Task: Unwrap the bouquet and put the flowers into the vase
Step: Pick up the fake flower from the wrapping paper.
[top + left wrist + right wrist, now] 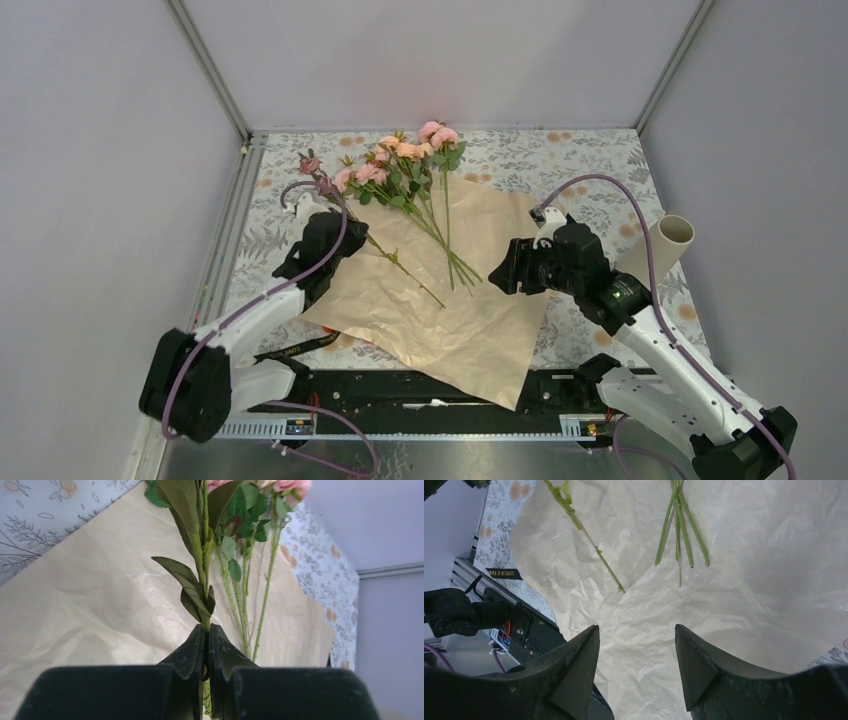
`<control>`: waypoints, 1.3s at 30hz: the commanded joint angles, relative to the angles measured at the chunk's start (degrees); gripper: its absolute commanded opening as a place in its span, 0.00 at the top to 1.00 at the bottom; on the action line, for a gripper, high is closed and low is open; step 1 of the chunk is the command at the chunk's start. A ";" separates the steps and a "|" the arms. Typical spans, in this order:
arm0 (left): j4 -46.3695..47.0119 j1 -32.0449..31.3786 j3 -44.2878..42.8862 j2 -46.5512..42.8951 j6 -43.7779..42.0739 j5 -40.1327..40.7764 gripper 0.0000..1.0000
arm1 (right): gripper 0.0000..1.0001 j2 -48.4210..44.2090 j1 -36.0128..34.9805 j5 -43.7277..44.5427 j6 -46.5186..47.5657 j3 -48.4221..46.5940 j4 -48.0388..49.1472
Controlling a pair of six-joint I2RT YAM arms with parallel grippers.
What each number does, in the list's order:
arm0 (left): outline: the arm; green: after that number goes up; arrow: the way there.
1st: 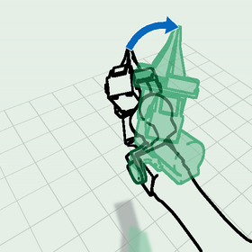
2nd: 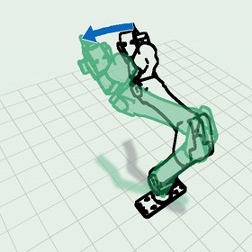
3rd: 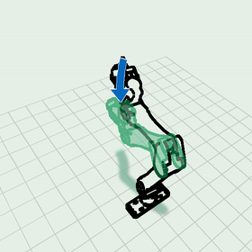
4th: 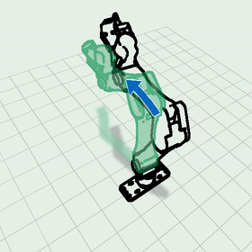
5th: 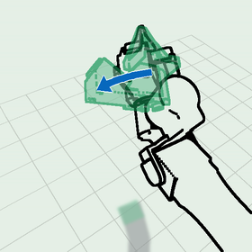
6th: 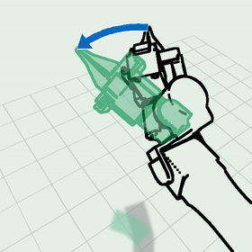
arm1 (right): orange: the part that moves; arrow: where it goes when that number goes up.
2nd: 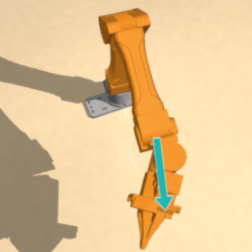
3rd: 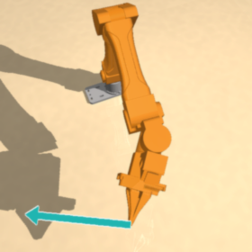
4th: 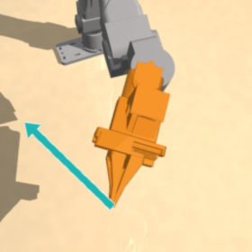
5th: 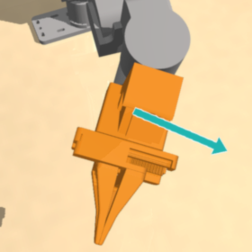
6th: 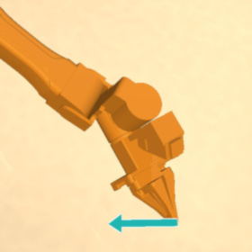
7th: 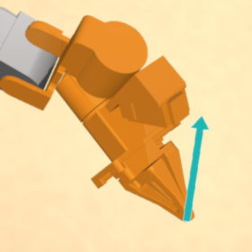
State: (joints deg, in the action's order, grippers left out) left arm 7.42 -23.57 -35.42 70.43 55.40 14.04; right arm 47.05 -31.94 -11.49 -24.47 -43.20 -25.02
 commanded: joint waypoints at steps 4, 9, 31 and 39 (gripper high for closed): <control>5.47 -7.07 2.76 -19.53 -13.88 -4.62 1.00 | 0.32 -2.01 -0.40 -4.53 -1.10 -1.18 3.49; 7.01 -11.77 2.29 -24.81 -15.65 -20.31 1.00 | 0.26 -2.02 -0.40 -11.45 -5.76 -0.61 12.69; 14.47 -35.10 -3.06 -15.88 -20.52 -15.83 1.00 | 0.36 2.95 -14.96 3.79 -9.24 -8.20 18.75; 13.07 -35.57 -3.68 -15.24 -20.33 -14.27 1.00 | 0.45 5.85 -19.61 10.31 -8.63 -10.06 17.41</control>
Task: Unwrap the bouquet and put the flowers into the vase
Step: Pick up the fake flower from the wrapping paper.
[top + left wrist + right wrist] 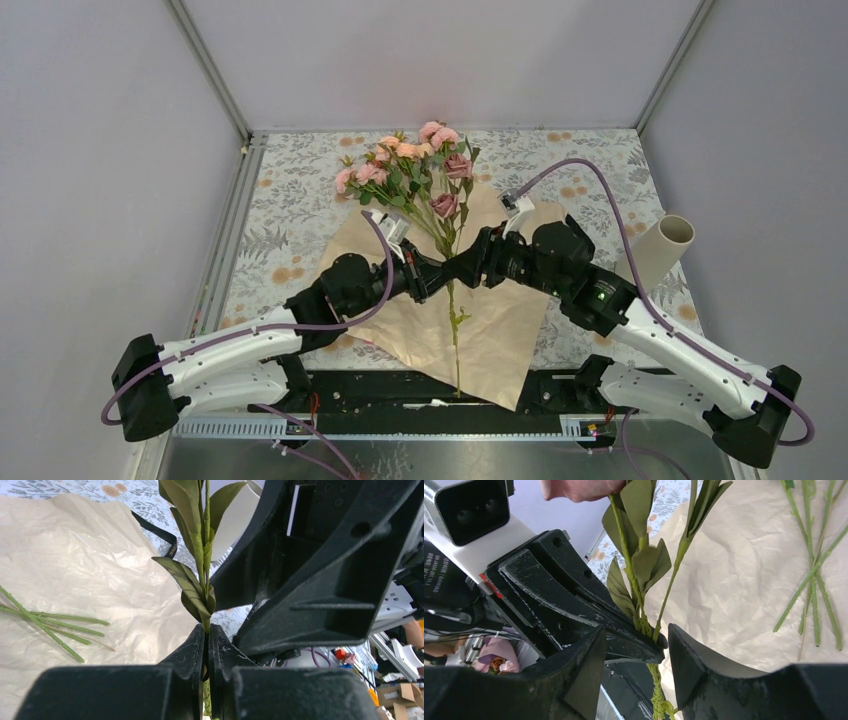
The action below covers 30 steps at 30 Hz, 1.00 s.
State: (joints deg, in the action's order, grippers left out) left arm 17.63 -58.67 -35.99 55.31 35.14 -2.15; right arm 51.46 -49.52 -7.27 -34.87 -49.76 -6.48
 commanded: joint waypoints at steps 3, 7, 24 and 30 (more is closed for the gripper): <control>2.46 -0.48 -2.93 -0.11 -0.12 1.97 1.00 | 0.48 2.78 -3.42 9.36 2.40 -4.23 -1.51; 2.49 -0.48 -2.49 -0.19 0.21 3.19 1.00 | 0.50 4.37 -4.57 11.56 2.92 -5.17 -1.09; 1.84 -0.57 -1.15 -2.18 0.55 4.97 1.00 | 0.57 7.05 -5.04 14.49 0.85 -6.52 -0.82; 1.32 -0.57 -1.90 -1.27 0.22 5.46 1.00 | 0.58 9.09 -6.77 15.14 1.13 -7.86 -1.23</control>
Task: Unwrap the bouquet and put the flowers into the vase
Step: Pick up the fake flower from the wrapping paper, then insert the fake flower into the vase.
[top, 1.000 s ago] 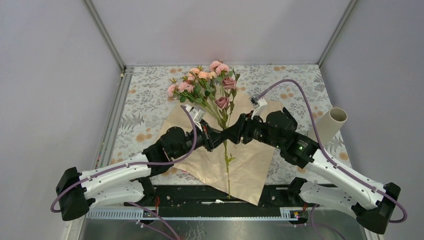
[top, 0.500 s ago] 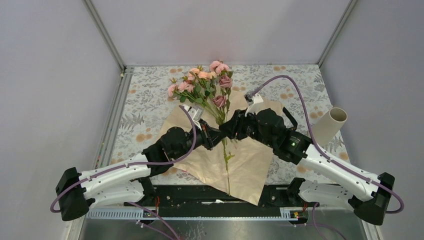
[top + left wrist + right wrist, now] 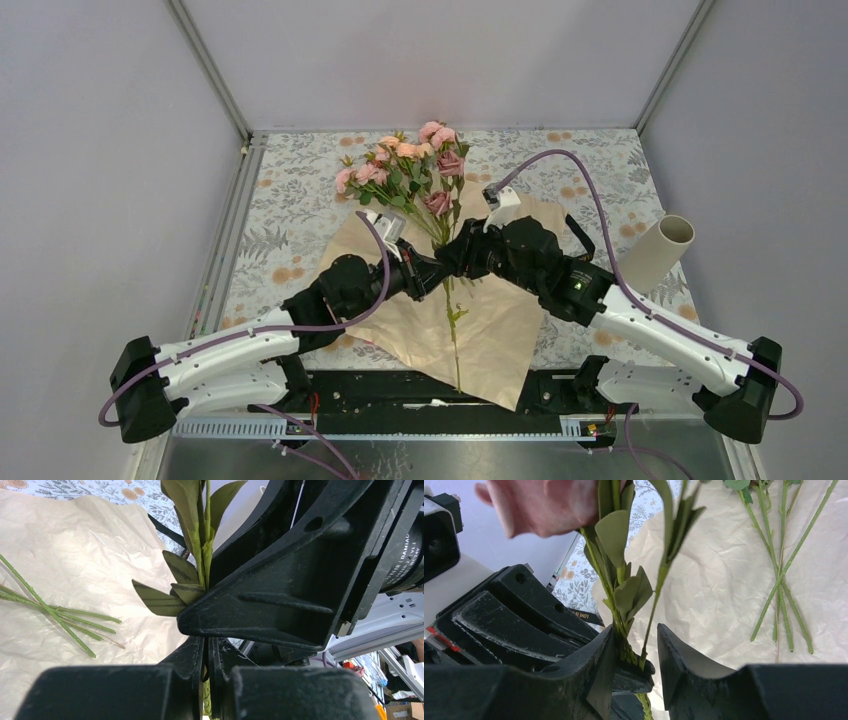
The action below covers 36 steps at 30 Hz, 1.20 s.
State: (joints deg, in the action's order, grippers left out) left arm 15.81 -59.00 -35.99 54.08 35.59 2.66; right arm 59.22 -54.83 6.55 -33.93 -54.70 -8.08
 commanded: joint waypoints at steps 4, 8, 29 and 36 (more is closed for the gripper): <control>2.66 -0.26 -2.07 0.10 -0.27 0.85 1.00 | 0.71 1.36 -1.69 2.62 0.82 -2.89 0.07; -1.58 -0.25 -3.78 0.48 -0.57 1.94 0.95 | 0.96 -0.12 -1.69 5.89 2.16 -3.34 -1.63; -47.59 32.78 -21.49 -3.64 -25.61 3.70 0.01 | 1.00 -1.75 18.23 22.32 31.00 -22.02 -16.57; -48.85 41.17 -20.03 -0.69 -22.88 10.71 0.01 | 1.00 1.02 31.51 23.39 43.98 -31.66 -8.10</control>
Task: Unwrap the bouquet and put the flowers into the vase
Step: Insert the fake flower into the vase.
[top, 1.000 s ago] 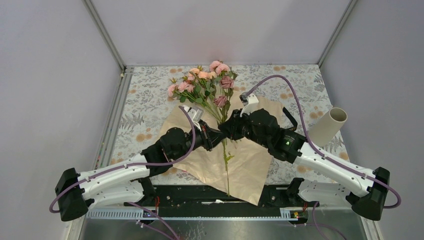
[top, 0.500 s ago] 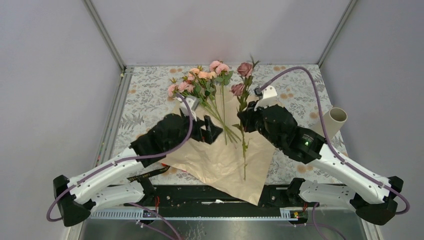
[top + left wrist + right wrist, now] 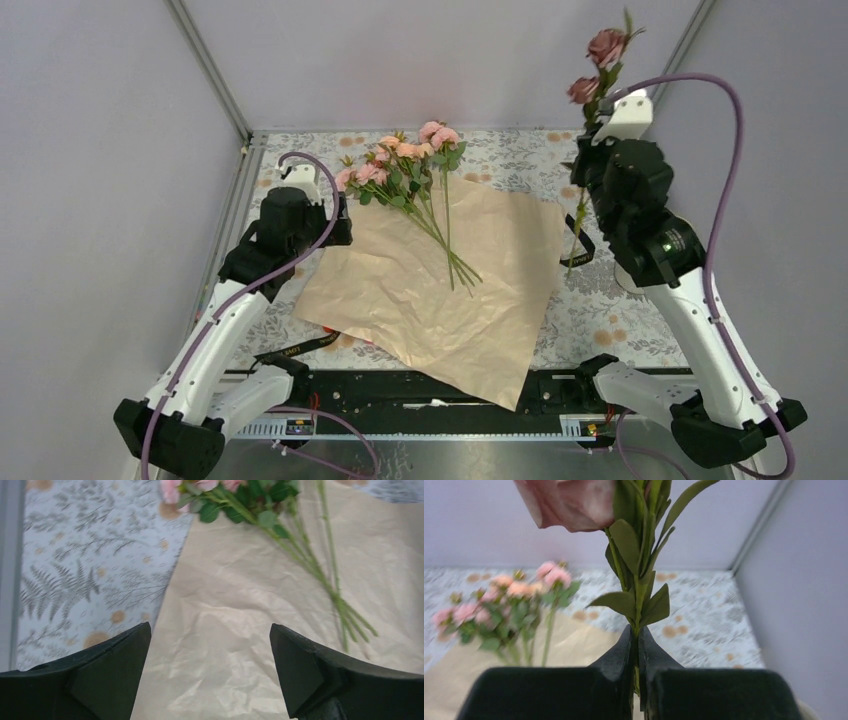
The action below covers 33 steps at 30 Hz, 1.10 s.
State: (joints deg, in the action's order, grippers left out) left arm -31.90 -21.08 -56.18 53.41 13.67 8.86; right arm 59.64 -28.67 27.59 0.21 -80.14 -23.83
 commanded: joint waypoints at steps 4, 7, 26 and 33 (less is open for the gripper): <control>-0.45 3.68 1.22 -0.67 -0.34 4.05 0.01 | 1.00 3.78 14.44 -1.58 11.03 -11.62 13.27; -0.49 3.68 1.63 -0.82 -0.04 4.16 0.01 | 1.00 7.18 18.26 0.01 13.50 -16.75 16.17; -0.98 3.68 2.84 -2.12 -0.04 5.71 0.01 | 1.00 11.71 36.25 2.79 15.76 -19.52 19.99; -1.13 3.68 2.66 -1.78 0.04 5.40 0.01 | 1.00 10.39 39.66 2.06 14.20 -13.10 20.08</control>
State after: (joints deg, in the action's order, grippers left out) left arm -34.17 -17.58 -53.71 52.07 13.56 13.82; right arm 71.22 9.32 28.45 14.76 -96.18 -5.61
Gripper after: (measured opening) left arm 0.985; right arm 0.028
